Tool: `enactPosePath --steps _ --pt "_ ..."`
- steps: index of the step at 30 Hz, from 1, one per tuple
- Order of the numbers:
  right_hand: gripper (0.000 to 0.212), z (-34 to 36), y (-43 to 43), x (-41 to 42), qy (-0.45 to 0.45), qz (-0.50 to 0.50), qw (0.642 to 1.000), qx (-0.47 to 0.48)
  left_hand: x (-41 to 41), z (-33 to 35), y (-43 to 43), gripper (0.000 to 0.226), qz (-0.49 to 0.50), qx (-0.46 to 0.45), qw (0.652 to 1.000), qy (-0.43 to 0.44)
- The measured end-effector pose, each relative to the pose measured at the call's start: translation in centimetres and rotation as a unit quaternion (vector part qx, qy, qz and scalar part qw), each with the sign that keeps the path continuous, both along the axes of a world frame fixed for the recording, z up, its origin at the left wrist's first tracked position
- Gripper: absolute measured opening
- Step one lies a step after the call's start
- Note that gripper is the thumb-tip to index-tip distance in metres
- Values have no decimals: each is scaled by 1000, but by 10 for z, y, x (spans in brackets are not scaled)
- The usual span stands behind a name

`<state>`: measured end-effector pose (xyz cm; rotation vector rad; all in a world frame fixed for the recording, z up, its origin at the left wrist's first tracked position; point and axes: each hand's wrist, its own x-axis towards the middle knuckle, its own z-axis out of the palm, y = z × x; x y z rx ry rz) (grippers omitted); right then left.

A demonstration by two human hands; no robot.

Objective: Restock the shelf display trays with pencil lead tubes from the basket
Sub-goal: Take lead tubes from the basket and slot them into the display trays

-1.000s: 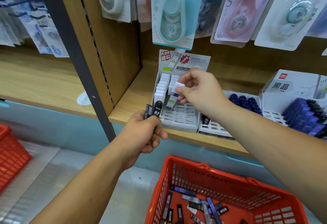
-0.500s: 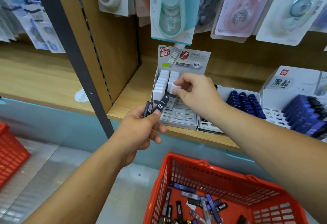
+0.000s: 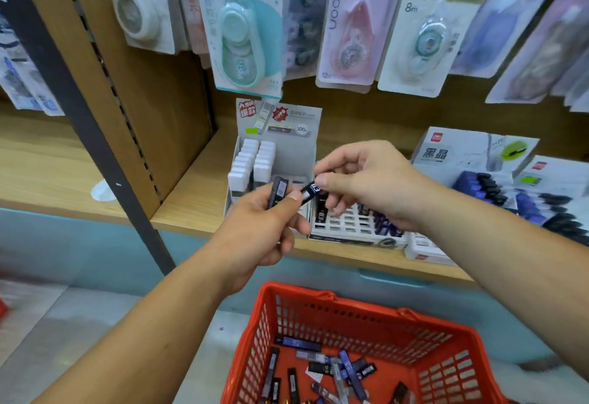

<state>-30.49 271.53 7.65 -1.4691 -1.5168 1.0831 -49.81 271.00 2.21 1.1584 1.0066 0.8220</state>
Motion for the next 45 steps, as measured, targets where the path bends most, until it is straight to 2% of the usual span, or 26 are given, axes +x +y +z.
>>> enactPosePath --steps 6,16,20,22,24,28,31,37,41,45 --pt "16 -9 -25 36 11 -12 998 -62 26 -1 6 12 31 22 999 -19" --pt "16 -29 -28 42 2 -24 998 -64 31 -6 12 17 32 21 999 -2" --pt "26 -30 -28 50 86 -33 995 -46 29 -10 18 13 35 -16 999 1" --pt "31 -31 -28 53 95 -6 995 -19 31 -13 19 14 20 -64 998 -10" --pt "26 -31 -28 52 89 5 996 -8 32 -15 18 17 2 -95 995 -7" --pt "5 -32 -22 51 35 -57 997 26 32 -19 15 15 -2 -111 992 52" --pt "6 -37 -15 51 -35 -94 994 44 30 -21 14 18 22 -134 990 43" --pt "5 -50 -5 37 -90 -73 992 51 21 -20 10 20 17 -76 994 75" --pt "7 -55 -1 31 -188 -47 978 74 14 -20 11 16 14 -86 995 38" --pt "5 -59 2 27 -205 -15 975 80 10 -24 12 20 16 -82 996 12"
